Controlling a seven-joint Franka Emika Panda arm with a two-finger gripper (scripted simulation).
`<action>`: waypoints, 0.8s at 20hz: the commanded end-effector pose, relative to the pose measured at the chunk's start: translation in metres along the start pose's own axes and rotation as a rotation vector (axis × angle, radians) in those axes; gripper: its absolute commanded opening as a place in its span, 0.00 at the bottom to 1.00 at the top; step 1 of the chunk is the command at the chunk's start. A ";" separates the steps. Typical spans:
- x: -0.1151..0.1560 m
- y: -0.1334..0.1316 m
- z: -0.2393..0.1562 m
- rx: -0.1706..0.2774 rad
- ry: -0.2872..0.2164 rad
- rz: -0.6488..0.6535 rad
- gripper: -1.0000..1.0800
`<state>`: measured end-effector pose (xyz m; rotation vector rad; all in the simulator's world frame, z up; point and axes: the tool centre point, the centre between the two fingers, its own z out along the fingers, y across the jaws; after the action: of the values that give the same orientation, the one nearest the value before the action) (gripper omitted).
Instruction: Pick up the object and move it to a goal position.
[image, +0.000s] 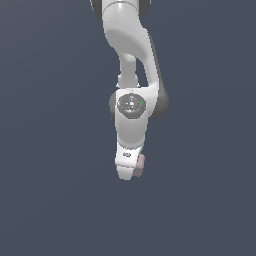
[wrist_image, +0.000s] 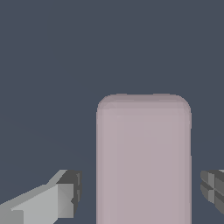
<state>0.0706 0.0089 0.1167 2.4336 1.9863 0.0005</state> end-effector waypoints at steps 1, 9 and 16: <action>0.000 -0.001 0.013 0.001 0.000 -0.001 0.96; 0.000 0.001 0.022 0.001 0.000 -0.002 0.96; 0.000 0.001 0.022 0.001 0.000 -0.002 0.00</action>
<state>0.0712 0.0089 0.0940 2.4326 1.9893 -0.0008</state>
